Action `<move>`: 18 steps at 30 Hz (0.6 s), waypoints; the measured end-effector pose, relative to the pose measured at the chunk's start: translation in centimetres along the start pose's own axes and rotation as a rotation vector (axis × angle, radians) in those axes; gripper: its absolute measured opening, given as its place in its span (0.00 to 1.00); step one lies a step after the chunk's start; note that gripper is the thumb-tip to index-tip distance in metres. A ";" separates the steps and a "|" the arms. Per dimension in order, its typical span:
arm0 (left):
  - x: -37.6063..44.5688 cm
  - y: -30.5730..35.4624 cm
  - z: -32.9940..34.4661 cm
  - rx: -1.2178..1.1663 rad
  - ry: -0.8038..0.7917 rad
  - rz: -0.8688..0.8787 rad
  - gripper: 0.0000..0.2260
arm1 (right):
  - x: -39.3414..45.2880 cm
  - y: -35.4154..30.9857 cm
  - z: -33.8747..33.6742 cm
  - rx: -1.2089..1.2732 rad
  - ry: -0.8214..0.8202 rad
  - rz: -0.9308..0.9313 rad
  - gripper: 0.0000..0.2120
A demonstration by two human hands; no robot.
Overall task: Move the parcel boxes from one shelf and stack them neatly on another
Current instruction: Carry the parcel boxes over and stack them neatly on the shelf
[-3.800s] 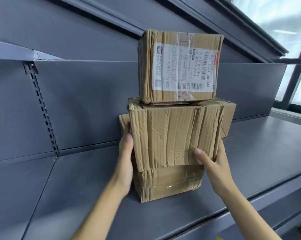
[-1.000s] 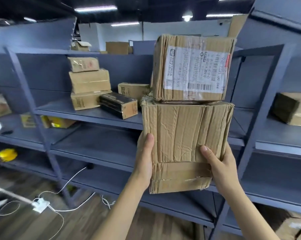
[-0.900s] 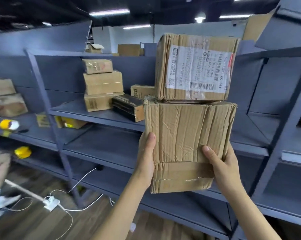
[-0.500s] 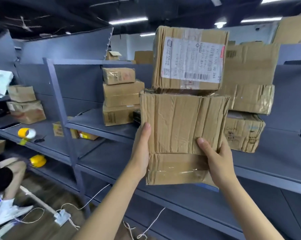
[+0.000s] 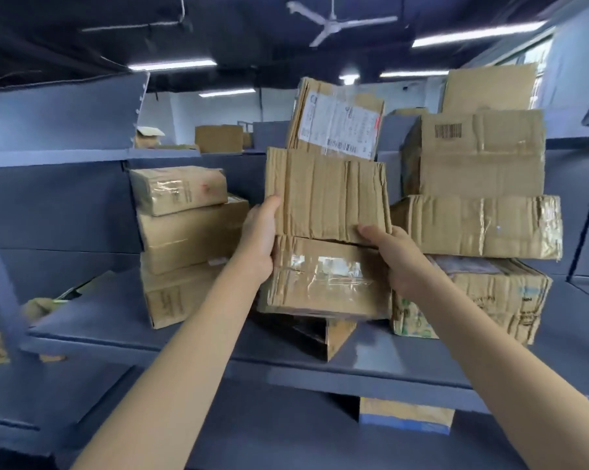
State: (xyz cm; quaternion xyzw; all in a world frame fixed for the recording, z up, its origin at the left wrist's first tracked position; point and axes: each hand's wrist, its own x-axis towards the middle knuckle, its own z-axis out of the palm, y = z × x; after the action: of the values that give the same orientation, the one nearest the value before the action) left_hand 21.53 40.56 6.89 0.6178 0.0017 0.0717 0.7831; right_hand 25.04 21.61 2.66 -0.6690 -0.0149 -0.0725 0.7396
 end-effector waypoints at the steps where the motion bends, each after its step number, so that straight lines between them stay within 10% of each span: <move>1: 1.5 -0.5 -0.4 0.022 -0.003 0.000 0.15 | 0.9 0.2 0.5 -0.034 0.033 0.015 0.33; 9: 8.6 -1.6 -2.7 0.133 -0.101 0.078 0.16 | 5.1 -0.3 1.1 -0.132 0.138 0.087 0.28; 13: 7.5 -3.7 -3.9 0.152 -0.138 0.124 0.14 | 2.7 1.7 1.4 -0.151 0.153 0.046 0.43; 18: 5.3 -6.2 -4.7 0.057 -0.099 0.157 0.33 | -0.2 4.1 1.2 0.044 0.049 0.040 0.11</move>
State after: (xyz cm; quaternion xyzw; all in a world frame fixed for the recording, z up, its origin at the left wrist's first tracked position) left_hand 27.03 44.26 0.23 0.6410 -0.0832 0.1020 0.7562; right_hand 25.48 23.19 -1.28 -0.6509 0.0152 -0.0737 0.7554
